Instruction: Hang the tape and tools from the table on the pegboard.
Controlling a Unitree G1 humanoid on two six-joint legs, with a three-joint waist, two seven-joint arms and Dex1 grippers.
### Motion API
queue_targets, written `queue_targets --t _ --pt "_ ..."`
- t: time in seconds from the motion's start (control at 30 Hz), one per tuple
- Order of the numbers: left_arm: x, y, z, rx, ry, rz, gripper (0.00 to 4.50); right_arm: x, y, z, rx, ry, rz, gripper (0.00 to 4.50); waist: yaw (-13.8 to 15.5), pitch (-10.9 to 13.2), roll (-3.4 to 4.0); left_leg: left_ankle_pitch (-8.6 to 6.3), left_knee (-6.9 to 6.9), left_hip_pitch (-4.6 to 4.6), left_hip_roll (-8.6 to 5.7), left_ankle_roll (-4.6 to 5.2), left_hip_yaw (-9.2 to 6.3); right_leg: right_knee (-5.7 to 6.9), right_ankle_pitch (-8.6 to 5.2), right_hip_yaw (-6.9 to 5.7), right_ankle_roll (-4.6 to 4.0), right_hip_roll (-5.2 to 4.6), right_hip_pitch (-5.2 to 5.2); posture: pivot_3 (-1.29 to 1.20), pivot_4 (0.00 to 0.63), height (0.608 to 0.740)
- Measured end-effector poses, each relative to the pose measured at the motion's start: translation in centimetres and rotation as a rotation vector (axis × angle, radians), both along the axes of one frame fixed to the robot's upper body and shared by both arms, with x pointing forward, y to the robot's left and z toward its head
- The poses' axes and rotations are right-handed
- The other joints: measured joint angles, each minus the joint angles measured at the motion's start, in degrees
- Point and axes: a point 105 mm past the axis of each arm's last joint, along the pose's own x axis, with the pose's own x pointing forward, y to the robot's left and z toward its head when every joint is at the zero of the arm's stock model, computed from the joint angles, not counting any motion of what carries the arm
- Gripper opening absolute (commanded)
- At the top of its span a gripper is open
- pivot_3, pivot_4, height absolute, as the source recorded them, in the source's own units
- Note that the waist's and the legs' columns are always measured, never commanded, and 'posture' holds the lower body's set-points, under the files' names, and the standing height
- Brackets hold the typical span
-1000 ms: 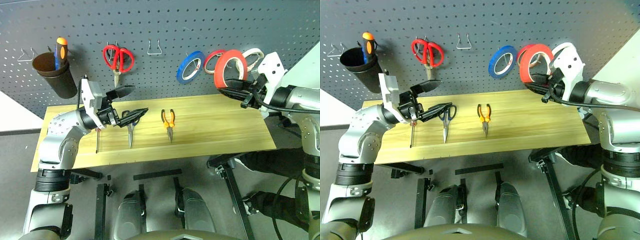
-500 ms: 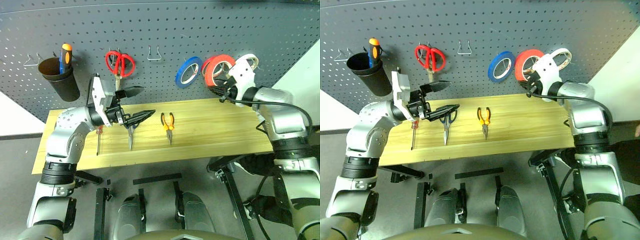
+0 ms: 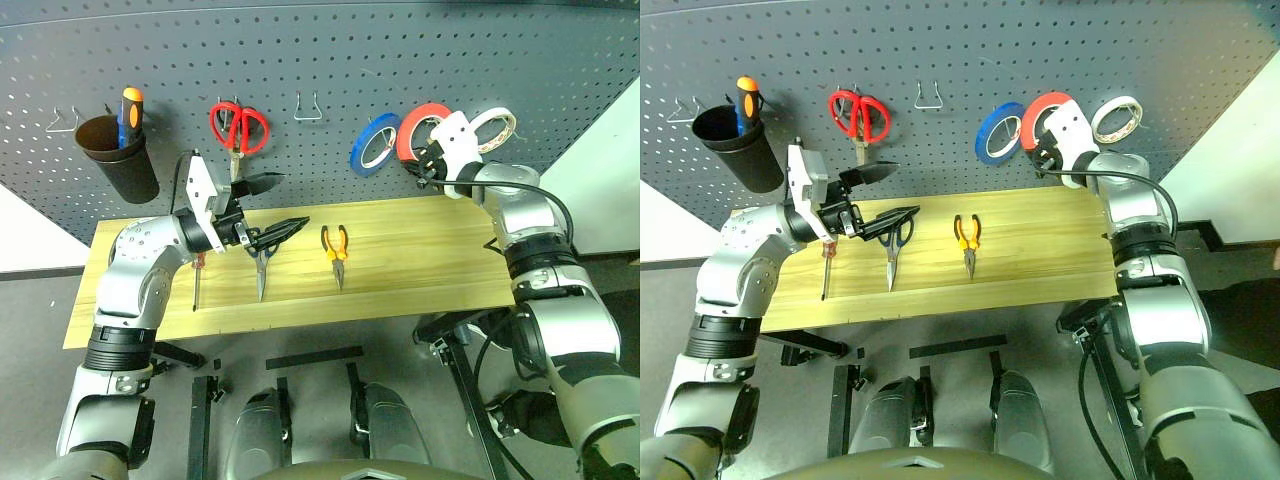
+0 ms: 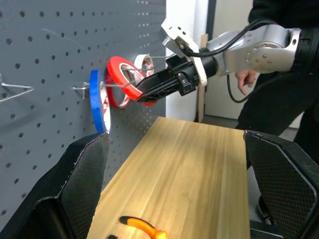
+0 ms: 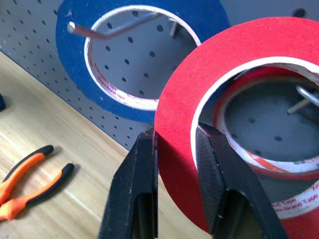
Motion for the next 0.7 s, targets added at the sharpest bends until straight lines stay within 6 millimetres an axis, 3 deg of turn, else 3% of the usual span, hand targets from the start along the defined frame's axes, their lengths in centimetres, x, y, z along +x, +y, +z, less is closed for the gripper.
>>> queue_targets --t 0.2,0.47,0.5,0.6,0.7 --pt "-0.1 0.5 -0.7 -0.002 0.015 0.035 4.50 -0.2 -0.4 0.0 -0.030 0.017 0.014 3.93 0.33 0.00 0.00 0.00 0.00 -0.01 0.00 0.00 -0.01 0.04 0.00 0.01 0.00 0.00 0.00 0.01 0.139 0.740" --pt "-0.4 1.2 -1.5 -0.008 0.034 0.092 4.50 -4.1 -1.8 0.2 -0.010 0.107 0.074 3.93 0.54 0.00 0.00 0.00 0.09 0.00 0.00 0.00 -0.04 0.03 0.00 0.00 0.00 0.00 0.01 -0.01 0.144 0.740" --pt "-0.3 1.3 -1.5 -0.011 0.034 0.109 4.50 -4.5 -1.7 0.3 0.004 0.124 0.074 3.93 0.45 0.00 0.01 0.00 0.13 0.00 0.01 0.00 -0.04 0.04 0.00 0.01 0.00 0.00 0.01 -0.01 0.146 0.740" --pt "0.3 2.1 -2.4 0.011 0.055 0.199 4.50 -6.3 -0.5 0.4 0.062 0.196 0.103 4.48 0.31 -0.09 0.11 0.00 0.23 0.06 0.02 0.00 -0.06 0.21 0.00 0.04 0.00 0.00 0.01 -0.01 0.146 0.740" --pt "0.8 3.1 -4.2 0.052 0.103 0.303 4.50 -7.6 0.7 -1.3 0.086 0.313 0.109 4.48 0.41 -0.10 0.13 -0.01 0.45 0.05 0.03 0.02 -0.09 0.45 0.00 0.05 -0.01 0.00 0.01 -0.02 0.148 0.740"
